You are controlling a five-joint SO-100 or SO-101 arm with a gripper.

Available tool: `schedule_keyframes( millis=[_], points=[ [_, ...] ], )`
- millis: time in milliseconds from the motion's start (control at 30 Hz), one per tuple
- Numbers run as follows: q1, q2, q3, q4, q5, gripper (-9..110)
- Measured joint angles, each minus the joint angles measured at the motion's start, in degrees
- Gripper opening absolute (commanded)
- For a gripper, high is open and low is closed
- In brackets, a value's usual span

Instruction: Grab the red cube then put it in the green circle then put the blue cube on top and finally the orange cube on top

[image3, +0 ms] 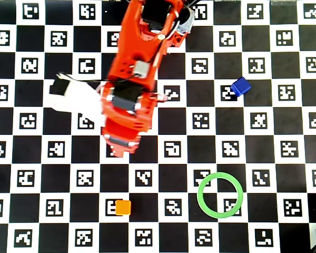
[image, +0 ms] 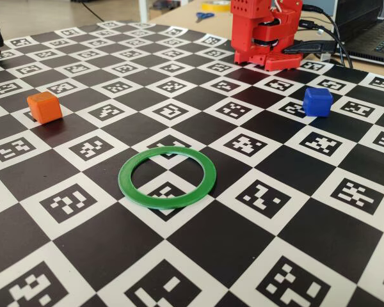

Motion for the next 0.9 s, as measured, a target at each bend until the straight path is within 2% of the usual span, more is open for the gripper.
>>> schedule_keyframes(
  millis=[433,900],
  points=[
    [-18.1,-4.7,-5.1,0.6,1.1,6],
    [-25.4,-28.7,-25.3,0.6,5.4,6]
  ],
)
